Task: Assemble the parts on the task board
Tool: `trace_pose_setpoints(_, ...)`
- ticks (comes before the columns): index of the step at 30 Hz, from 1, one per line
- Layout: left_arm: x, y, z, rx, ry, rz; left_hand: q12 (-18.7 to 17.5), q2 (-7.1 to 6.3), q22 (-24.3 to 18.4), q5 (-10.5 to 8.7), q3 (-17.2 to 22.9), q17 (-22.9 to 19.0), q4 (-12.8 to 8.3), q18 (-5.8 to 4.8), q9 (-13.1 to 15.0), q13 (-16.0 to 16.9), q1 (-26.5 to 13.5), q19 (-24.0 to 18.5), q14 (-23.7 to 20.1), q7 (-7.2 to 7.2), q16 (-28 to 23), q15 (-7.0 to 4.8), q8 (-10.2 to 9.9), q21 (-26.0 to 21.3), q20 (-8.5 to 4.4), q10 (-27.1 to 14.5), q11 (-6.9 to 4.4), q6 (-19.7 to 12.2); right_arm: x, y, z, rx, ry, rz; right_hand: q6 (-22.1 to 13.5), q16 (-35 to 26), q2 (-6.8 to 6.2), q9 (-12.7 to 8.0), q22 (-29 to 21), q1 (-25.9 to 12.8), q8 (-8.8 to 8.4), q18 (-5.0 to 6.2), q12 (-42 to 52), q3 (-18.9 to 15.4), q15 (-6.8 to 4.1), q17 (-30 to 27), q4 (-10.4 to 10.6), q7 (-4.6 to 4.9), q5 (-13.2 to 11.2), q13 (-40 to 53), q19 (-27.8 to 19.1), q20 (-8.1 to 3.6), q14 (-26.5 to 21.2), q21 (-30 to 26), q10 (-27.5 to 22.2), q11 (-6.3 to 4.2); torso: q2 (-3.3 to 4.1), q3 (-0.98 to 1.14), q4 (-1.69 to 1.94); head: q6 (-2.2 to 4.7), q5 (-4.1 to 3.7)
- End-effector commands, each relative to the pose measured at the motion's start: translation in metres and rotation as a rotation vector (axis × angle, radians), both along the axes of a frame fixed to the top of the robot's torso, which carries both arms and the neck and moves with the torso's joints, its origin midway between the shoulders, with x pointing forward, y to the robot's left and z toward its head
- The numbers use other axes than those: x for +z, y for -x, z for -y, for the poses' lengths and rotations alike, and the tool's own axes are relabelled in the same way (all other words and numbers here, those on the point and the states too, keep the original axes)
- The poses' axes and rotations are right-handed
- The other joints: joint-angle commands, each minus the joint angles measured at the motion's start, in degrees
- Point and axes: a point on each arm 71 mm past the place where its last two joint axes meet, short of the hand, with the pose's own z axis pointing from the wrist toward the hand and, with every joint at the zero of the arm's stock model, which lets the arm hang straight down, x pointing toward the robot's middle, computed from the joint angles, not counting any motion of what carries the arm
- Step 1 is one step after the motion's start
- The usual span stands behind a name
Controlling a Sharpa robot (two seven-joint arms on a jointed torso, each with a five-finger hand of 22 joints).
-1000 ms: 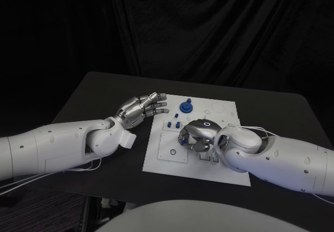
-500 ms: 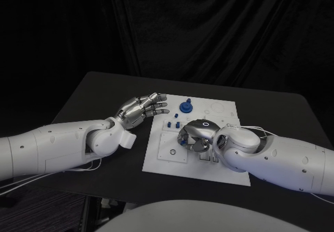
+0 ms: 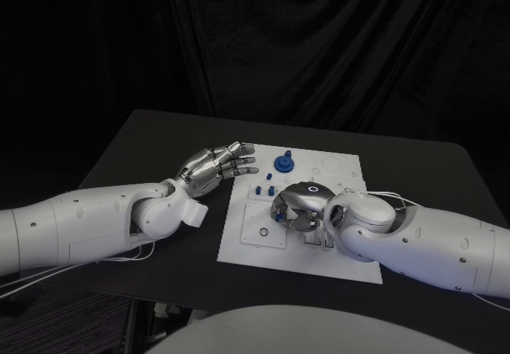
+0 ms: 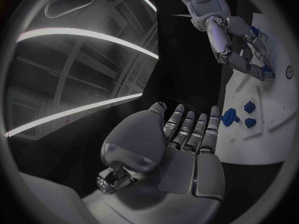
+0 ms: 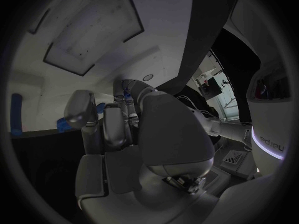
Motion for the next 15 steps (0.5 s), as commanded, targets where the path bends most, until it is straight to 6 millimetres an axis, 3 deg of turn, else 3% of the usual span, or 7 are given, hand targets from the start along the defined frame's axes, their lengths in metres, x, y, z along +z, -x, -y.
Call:
trace_pose_setpoints(1, 0.0003, 0.001, 0.0014, -0.012, 0.015, 0.003, 0.35, 0.18, -0.07, -0.28, 0.14, 0.08, 0.18, -1.11, 0.08, 0.06, -0.61, 0.39, -0.02, 2.79, 0.38, 0.21, 0.32, 0.23, 0.0, 0.18, 0.4, 0.36, -0.0045, -0.0003, 0.0026, -0.022, 0.041, -0.014, -0.64, -0.37, -0.17, -0.18, 7.12, 0.45, -0.23, 1.0, -0.39, 0.0, 0.16, -0.15, -0.28, 0.12, -0.38, -0.01, -0.5, 0.0, -0.51, -0.41, -0.21, 0.13, 0.01, -0.01, -0.01, 0.0, 0.04)
trace_pose_setpoints(8, 0.0002, 0.0011, 0.0012, -0.013, 0.015, 0.001, 0.35, 0.18, -0.07, -0.28, 0.14, 0.08, 0.18, -1.11, 0.08, 0.06, -0.61, 0.39, -0.02, 2.79, 0.38, 0.21, 0.32, 0.23, 0.0, 0.18, 0.4, 0.36, -0.0041, 0.0, 0.0026, -0.021, 0.037, -0.012, -4.74, -0.6, -1.01, -1.74, 7.02, 0.54, -2.5, 1.13, -0.42, 0.28, 0.02, -0.5, -0.49, 0.01, -1.42, 0.4, -0.8, 0.0, -0.8, -0.96, -0.43, -0.15, 0.06, 0.0, 0.01, 0.0, 0.03)
trace_pose_setpoints(13, 0.0, 0.0011, 0.0013, -0.014, 0.014, 0.0, 0.35, 0.18, -0.07, -0.28, 0.14, 0.08, 0.18, -1.11, 0.08, 0.06, -0.61, 0.39, -0.02, 2.79, 0.38, 0.21, 0.32, 0.23, 0.0, 0.18, 0.4, 0.36, -0.0031, 0.0004, 0.0026, -0.018, 0.026, -0.006, -5.15, -0.61, -1.15, -2.03, 7.02, 0.4, -2.7, 1.13, -0.37, 0.27, -0.03, -0.53, -0.37, -0.07, -1.96, 0.52, -0.81, -0.03, -0.83, -1.0, -0.41, -0.21, 0.06, 0.05, -0.02, 0.0, 0.13)
trace_pose_setpoints(15, -0.0001, 0.0011, 0.0012, -0.014, 0.014, 0.0, 0.35, 0.18, -0.07, -0.28, 0.14, 0.08, 0.18, -1.11, 0.08, 0.06, -0.61, 0.39, -0.02, 2.79, 0.38, 0.21, 0.32, 0.23, 0.0, 0.18, 0.4, 0.36, -0.0028, 0.0006, 0.0027, -0.017, 0.022, -0.004, -3.68, -0.56, -1.0, -1.82, 7.03, 0.4, -1.79, 1.12, -0.2, 0.23, -0.09, -0.45, -0.3, 0.06, -2.25, 0.73, -0.81, -0.07, -0.81, -1.03, -0.29, -0.24, 0.08, 0.06, -0.02, 0.0, 0.1)
